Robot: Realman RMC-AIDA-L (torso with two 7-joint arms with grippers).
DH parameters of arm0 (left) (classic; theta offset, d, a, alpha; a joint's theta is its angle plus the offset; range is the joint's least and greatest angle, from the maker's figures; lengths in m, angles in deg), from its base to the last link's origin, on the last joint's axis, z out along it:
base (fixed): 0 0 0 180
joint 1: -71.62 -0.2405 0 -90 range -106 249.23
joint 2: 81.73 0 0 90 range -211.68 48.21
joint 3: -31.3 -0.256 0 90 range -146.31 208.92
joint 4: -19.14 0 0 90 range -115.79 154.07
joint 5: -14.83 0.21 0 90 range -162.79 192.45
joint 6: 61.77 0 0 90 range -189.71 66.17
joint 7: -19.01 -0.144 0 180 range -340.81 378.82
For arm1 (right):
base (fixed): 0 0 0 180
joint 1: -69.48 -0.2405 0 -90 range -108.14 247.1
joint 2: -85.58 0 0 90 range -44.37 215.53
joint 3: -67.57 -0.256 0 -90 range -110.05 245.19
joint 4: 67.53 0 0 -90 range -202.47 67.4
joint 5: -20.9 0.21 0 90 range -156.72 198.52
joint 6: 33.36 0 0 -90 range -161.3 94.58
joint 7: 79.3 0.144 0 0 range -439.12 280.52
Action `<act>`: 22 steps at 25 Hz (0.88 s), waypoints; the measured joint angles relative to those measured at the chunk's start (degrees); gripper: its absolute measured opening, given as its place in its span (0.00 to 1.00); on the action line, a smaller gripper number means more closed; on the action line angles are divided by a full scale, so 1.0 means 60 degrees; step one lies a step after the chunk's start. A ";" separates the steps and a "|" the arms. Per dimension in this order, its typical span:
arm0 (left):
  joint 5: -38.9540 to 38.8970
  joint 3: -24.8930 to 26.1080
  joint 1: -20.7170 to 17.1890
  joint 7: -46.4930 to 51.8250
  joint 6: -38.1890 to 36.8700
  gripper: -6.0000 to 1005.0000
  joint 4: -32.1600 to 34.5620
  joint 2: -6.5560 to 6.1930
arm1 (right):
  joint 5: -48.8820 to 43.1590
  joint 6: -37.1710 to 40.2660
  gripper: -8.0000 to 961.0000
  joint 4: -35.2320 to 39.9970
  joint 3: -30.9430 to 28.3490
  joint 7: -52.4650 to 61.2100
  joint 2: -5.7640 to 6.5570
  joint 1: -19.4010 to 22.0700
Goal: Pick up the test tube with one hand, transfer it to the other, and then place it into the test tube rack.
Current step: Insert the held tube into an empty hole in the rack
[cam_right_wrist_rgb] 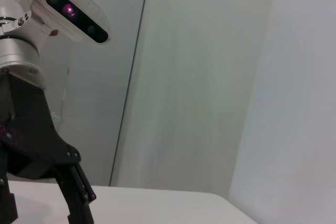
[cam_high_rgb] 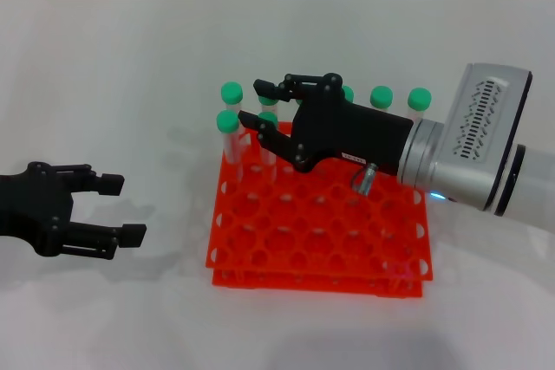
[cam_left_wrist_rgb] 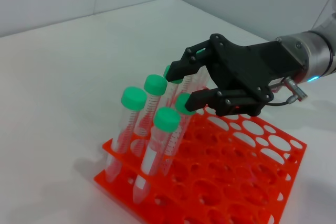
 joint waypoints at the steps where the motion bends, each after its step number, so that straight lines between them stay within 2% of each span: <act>1: 0.0000 0.0000 0.0000 0.0000 0.0001 0.89 0.0000 -0.0001 | 0.0000 0.0000 0.29 0.0000 0.0000 0.0000 0.0000 0.0000; 4: 0.0000 0.0001 0.0008 -0.0003 0.0012 0.89 0.0000 -0.0004 | 0.0001 0.0047 0.30 0.0000 -0.0017 -0.0005 0.0000 -0.0001; 6: -0.0028 0.0112 0.0015 -0.0012 -0.0021 0.89 -0.0005 -0.0012 | 0.0000 0.0138 0.39 0.0030 -0.0034 -0.0042 0.0001 0.0008; 9: -0.0164 0.0361 0.0015 -0.0084 -0.0160 0.89 -0.0053 -0.0028 | -0.0013 0.0273 0.46 0.0303 -0.0132 -0.0141 0.0027 0.0184; 10: -0.0228 0.0464 0.0015 -0.0139 -0.0223 0.89 -0.0093 -0.0033 | -0.0074 0.0493 0.48 0.0602 -0.0353 -0.0274 0.0070 0.0514; 12: -0.0349 0.0596 0.0011 -0.0243 -0.0304 0.89 -0.0146 -0.0038 | -0.0103 0.0697 0.53 0.0733 -0.0492 -0.0375 0.0089 0.0737; 18: -0.1117 0.0981 -0.0081 -0.0699 -0.0349 0.89 -0.0328 -0.0021 | -0.0164 0.2065 0.54 0.1203 -0.1509 -0.0407 0.0196 0.1713; 22: -0.1624 0.1038 -0.0094 -0.0883 -0.0342 0.89 -0.0560 -0.0040 | -0.0879 0.2265 0.54 0.1399 -0.2412 0.0606 0.0338 0.2033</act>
